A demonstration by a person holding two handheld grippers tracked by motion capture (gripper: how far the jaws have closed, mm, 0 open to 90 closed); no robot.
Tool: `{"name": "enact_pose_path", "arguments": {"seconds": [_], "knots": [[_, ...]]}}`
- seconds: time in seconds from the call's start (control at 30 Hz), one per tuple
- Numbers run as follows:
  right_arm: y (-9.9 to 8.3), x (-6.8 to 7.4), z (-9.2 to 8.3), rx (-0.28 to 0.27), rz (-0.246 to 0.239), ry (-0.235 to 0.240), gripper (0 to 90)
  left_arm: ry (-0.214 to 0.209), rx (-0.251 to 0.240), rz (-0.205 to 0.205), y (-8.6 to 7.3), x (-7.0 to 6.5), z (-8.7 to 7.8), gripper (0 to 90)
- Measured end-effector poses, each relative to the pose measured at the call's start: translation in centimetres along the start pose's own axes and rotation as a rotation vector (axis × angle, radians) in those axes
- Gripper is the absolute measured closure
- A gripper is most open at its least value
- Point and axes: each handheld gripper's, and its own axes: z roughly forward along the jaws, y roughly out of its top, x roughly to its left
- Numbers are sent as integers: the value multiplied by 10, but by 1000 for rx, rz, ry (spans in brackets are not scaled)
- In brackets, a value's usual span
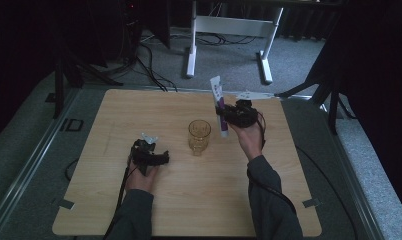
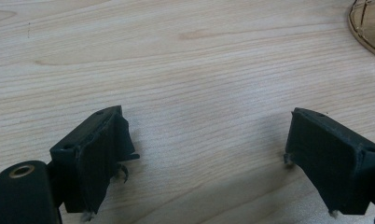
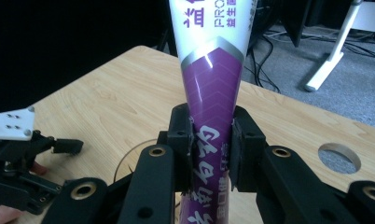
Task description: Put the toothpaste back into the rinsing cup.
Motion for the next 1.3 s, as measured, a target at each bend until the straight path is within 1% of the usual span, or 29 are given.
{"name": "enact_pose_path", "arguments": {"seconds": [0.27,0.5,0.6,0.77,1.17,1.3], "knots": [[4,2,3,-8,-5,-7,739,1,-1,-1,0,0,0,120],[8,6,7,-14,-8,0,738,1,-1,-2,0,0,0,120],[10,8,10,-10,-19,1,738,0,-2,-2,0,0,1,120],[13,12,16,-12,-20,10,736,0,-2,-2,1,0,1,121],[20,18,20,-22,-24,17,735,1,-2,-3,1,0,1,121],[21,19,23,-21,-33,15,734,2,-1,-3,1,0,1,121]]}}
